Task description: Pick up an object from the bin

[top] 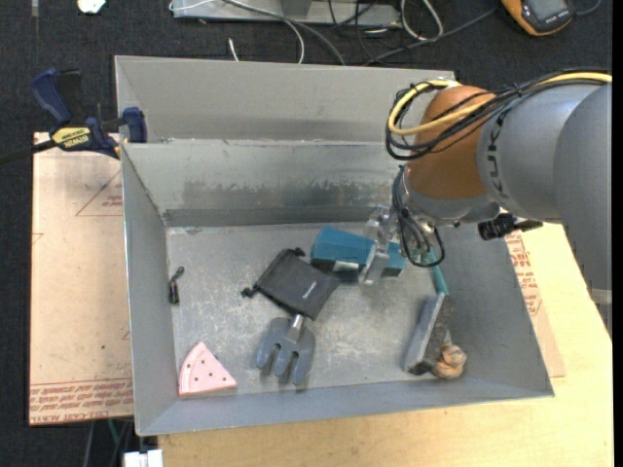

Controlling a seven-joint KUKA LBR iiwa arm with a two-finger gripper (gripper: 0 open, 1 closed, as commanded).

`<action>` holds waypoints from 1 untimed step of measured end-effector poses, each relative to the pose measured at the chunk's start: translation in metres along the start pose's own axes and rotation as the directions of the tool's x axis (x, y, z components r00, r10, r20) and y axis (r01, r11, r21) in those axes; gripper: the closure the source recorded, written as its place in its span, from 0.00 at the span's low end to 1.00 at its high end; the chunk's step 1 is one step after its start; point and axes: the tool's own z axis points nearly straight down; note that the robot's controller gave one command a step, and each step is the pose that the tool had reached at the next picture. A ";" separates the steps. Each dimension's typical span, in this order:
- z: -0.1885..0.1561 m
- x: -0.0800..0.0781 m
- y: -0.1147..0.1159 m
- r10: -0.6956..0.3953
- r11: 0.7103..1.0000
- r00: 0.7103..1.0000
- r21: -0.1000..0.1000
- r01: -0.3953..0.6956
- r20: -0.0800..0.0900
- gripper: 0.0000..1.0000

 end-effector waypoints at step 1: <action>-0.007 0.001 0.000 -0.001 1.000 1.000 0.001 0.001 -0.004 1.00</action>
Offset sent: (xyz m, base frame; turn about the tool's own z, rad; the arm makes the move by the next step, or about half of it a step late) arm -0.0013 0.0000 0.0058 -0.0004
